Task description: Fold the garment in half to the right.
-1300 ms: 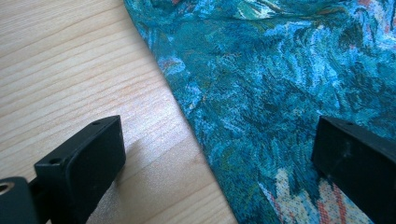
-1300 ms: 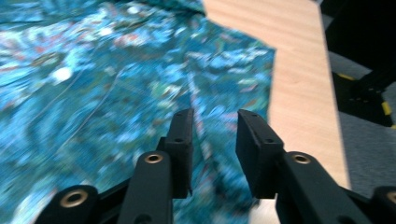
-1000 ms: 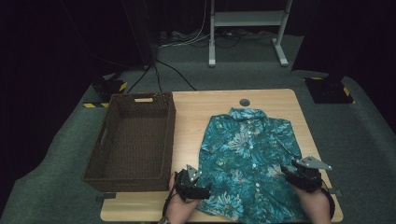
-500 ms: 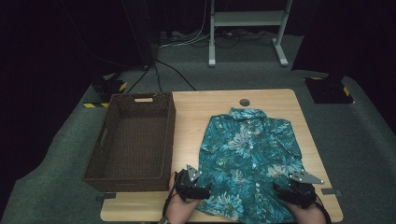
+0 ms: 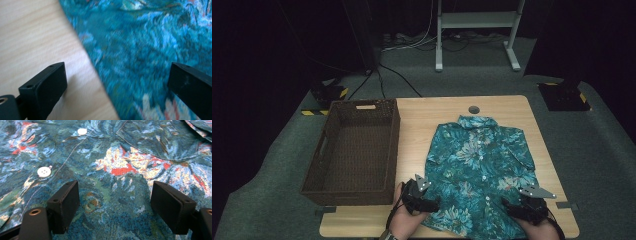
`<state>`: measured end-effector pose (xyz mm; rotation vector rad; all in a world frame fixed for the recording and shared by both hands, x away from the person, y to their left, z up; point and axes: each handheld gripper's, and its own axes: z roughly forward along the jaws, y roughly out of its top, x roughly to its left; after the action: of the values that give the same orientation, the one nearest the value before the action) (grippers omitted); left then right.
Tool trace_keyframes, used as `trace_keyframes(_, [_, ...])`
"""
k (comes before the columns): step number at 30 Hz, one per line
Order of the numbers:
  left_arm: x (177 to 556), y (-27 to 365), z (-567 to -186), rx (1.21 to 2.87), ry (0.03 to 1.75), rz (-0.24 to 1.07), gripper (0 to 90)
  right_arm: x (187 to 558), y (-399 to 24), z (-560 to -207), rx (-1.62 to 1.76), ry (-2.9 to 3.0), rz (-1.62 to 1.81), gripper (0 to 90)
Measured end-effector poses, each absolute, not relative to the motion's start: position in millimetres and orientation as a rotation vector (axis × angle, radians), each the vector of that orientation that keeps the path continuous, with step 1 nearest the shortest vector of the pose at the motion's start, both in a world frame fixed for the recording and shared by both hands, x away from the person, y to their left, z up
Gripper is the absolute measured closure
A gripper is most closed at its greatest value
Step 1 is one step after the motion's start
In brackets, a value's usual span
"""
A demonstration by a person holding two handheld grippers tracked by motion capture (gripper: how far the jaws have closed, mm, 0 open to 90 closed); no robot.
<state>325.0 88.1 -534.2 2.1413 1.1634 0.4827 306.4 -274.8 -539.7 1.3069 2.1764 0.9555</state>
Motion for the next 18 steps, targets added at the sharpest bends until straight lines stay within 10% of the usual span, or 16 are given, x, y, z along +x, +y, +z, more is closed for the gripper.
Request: trace_keyframes(18, [406.9, 29.3, -518.3, 2.107, 1.147, 0.516, 9.4, 306.7, -279.1, -532.1, 1.292, 2.156, 1.02, 24.9])
